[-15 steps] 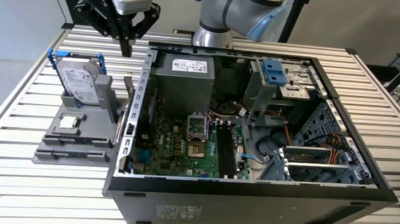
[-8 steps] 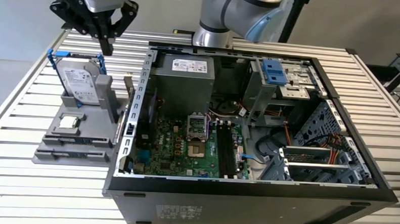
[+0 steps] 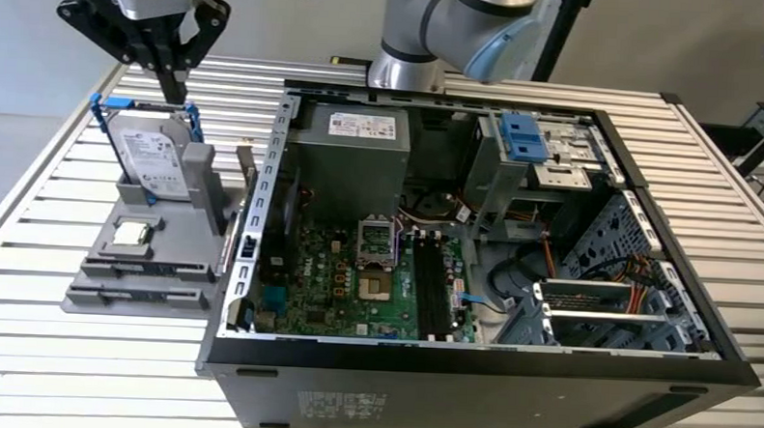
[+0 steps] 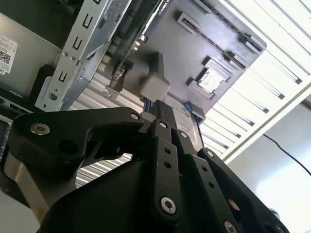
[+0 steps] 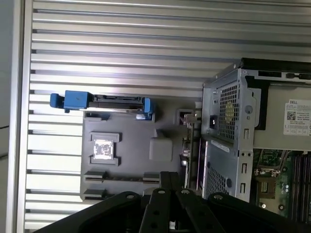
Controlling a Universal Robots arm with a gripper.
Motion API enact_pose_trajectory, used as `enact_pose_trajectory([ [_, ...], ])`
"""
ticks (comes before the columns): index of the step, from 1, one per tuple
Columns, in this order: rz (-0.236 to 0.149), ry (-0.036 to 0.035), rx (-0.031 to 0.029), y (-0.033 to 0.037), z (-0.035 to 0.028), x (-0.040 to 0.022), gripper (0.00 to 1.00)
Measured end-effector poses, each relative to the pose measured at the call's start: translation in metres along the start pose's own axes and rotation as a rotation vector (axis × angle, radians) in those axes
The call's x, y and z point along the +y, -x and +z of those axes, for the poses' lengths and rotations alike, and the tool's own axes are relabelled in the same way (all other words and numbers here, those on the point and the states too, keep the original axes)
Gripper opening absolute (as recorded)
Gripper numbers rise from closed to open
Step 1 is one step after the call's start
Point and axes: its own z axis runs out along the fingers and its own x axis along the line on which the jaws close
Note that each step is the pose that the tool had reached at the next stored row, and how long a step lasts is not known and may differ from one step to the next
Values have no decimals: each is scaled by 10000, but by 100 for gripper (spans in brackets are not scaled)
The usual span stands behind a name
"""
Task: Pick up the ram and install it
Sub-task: 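Reach for the ram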
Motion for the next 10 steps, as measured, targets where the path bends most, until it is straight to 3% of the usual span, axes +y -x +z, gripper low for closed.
enact_pose_trajectory([
  [10,-33,0,2,-285,-5,9,0],
])
